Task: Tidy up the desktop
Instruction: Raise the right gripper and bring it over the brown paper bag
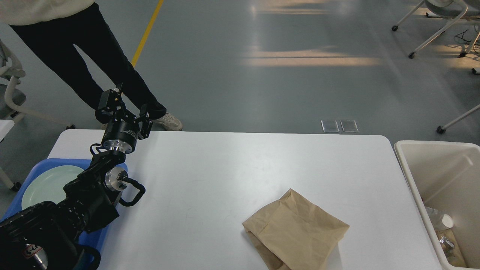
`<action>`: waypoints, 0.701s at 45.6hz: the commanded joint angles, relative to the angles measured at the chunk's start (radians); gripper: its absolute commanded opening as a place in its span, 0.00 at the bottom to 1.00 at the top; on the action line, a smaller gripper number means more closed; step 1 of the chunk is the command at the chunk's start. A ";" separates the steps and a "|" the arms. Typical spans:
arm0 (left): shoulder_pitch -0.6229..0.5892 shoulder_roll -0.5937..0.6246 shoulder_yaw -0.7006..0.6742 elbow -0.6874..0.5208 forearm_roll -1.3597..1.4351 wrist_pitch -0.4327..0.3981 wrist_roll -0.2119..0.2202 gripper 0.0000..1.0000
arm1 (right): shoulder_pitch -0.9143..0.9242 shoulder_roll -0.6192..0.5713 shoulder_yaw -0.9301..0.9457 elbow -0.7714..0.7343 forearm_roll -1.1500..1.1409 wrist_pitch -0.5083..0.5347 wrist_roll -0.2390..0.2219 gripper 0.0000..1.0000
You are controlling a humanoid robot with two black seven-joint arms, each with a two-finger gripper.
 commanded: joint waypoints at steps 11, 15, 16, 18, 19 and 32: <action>0.000 0.000 0.000 0.000 0.000 0.000 0.000 0.97 | -0.267 0.086 0.160 -0.131 -0.002 -0.007 0.000 0.37; 0.000 0.000 0.000 0.000 0.000 0.000 0.000 0.97 | -0.278 0.086 0.157 -0.147 0.000 -0.005 0.000 0.85; 0.000 0.000 0.000 0.000 0.000 0.000 0.000 0.97 | -0.278 0.086 0.157 -0.145 0.000 -0.005 0.001 0.88; 0.000 0.000 0.000 0.000 0.000 0.000 0.000 0.97 | -0.278 0.086 0.154 -0.145 0.000 -0.004 0.000 0.90; 0.001 0.000 0.000 0.000 0.000 0.000 0.000 0.97 | -0.279 0.086 0.154 -0.144 0.000 -0.004 0.001 0.90; 0.000 0.000 0.000 0.000 0.000 0.000 0.000 0.97 | -0.276 0.075 0.125 -0.072 -0.008 0.041 0.000 1.00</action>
